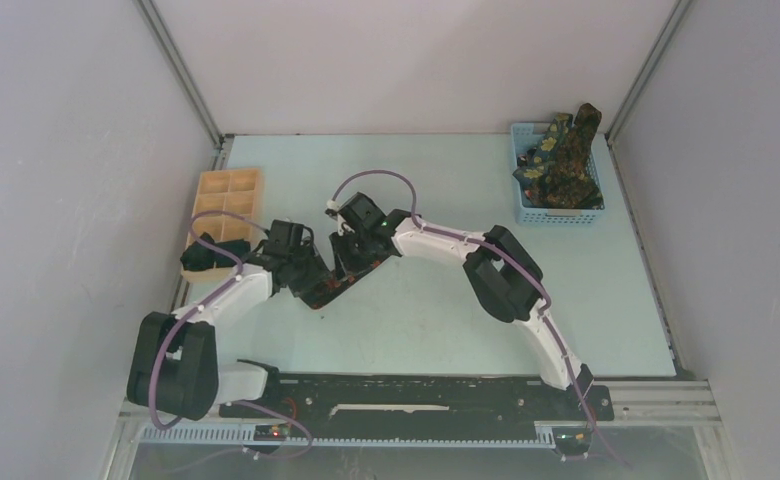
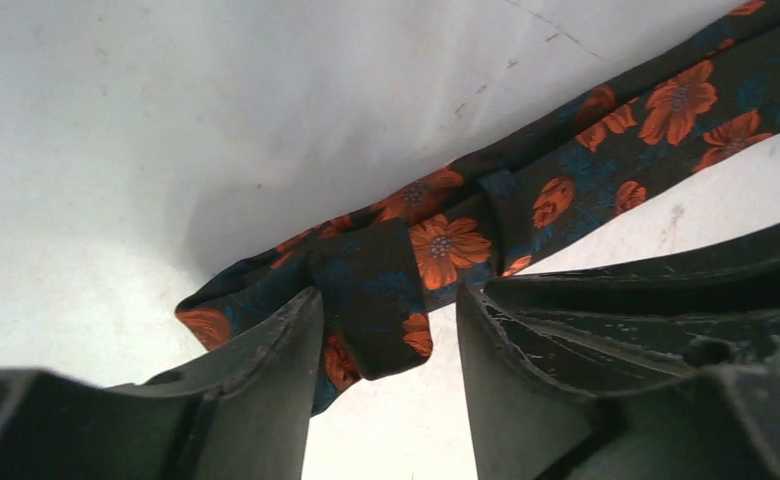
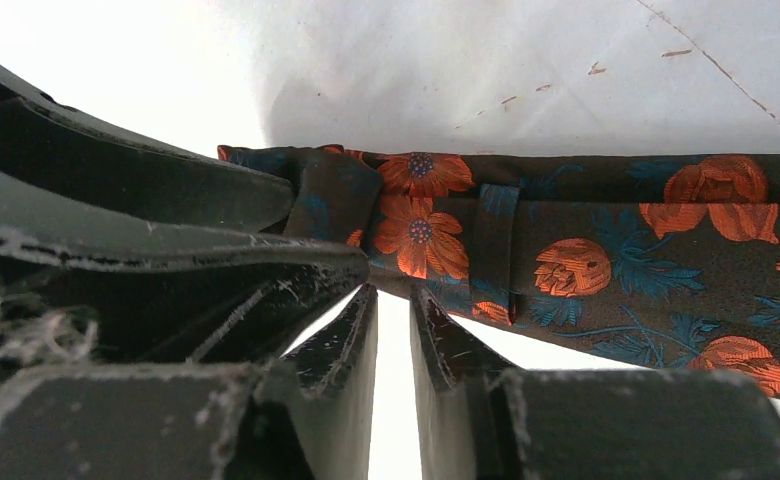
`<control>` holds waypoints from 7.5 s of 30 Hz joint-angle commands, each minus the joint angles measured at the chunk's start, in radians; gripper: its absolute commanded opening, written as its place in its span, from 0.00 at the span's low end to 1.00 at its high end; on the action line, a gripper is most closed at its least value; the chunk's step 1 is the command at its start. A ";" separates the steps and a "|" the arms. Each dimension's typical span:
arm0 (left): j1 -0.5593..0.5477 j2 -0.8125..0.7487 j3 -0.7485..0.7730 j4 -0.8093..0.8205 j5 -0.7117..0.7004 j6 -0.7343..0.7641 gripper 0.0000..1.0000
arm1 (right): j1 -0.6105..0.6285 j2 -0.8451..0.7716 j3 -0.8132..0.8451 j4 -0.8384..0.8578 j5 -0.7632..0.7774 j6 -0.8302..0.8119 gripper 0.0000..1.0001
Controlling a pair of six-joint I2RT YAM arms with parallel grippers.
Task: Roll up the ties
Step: Roll the tie at the center of the board.
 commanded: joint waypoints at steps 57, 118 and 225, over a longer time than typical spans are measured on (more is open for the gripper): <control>-0.038 -0.468 -0.131 -0.002 -0.109 -0.071 0.37 | 0.010 0.084 0.115 -0.016 -0.067 0.022 0.25; 0.162 -0.305 -0.373 0.267 0.145 -0.086 0.00 | 0.020 0.129 0.122 -0.061 -0.057 0.007 0.17; -0.051 0.166 0.210 -0.181 -0.139 -0.021 0.40 | -0.043 -0.053 -0.043 0.105 -0.092 0.074 0.16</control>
